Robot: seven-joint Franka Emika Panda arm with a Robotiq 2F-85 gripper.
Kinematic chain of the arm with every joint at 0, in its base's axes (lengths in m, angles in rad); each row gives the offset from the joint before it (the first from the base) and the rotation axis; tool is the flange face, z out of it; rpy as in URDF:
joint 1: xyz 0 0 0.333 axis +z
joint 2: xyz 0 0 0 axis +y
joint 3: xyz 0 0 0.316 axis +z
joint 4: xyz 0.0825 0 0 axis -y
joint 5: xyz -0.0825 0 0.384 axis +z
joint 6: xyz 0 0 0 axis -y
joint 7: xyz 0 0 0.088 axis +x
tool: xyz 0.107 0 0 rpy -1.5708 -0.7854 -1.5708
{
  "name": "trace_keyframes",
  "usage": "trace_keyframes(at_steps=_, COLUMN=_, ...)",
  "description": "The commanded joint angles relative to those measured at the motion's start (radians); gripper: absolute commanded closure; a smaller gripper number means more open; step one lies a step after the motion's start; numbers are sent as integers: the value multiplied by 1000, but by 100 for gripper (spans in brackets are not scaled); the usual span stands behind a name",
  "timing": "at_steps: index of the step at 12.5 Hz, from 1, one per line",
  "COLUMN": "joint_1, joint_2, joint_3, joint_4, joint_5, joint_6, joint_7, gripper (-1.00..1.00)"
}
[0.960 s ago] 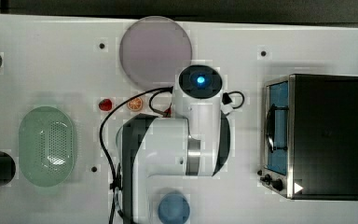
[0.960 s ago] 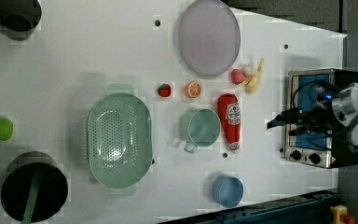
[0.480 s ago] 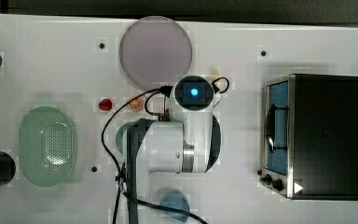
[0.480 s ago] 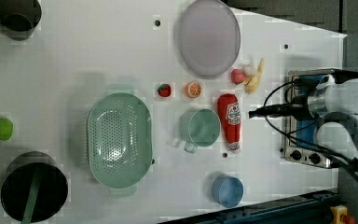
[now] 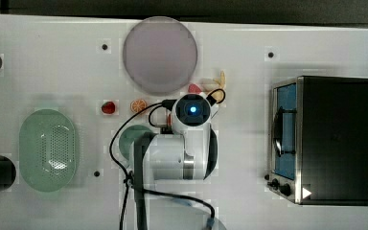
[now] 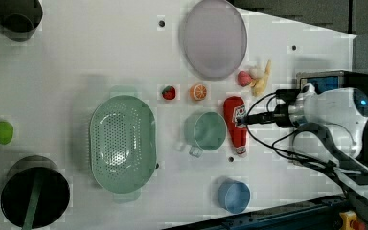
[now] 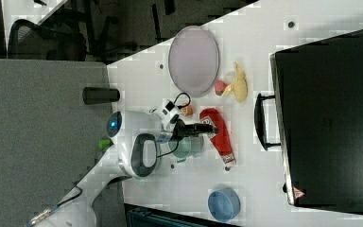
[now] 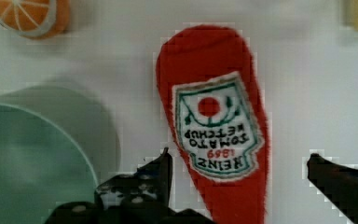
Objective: Pick Ketchup from the table and place it in strainer.
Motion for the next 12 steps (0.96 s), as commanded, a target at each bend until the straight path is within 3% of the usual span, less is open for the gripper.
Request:
trace_keyframes(at_steps=1, joint_1=4, joint_2=39, joint_3=10, joint_4=-3, joint_5=-75, joint_6=68, joint_7=-45, gripper=-100)
trace_keyframes(at_steps=5, joint_1=10, joint_2=105, joint_3=10, joint_4=-4, joint_5=-84, joint_6=114, joint_7=-44, gripper=-100)
trace_keyframes(at_steps=6, joint_1=10, joint_2=111, joint_3=10, joint_4=-4, joint_5=-84, joint_6=125, joint_7=-45, gripper=-92)
trace_keyframes(at_steps=9, joint_1=11, joint_2=102, joint_3=9, joint_4=-8, joint_5=-84, joint_6=142, joint_7=-44, gripper=-26)
trace_keyframes(at_steps=12, joint_1=11, joint_2=18, joint_3=11, joint_4=-8, joint_5=-82, joint_6=127, joint_7=-36, gripper=-26)
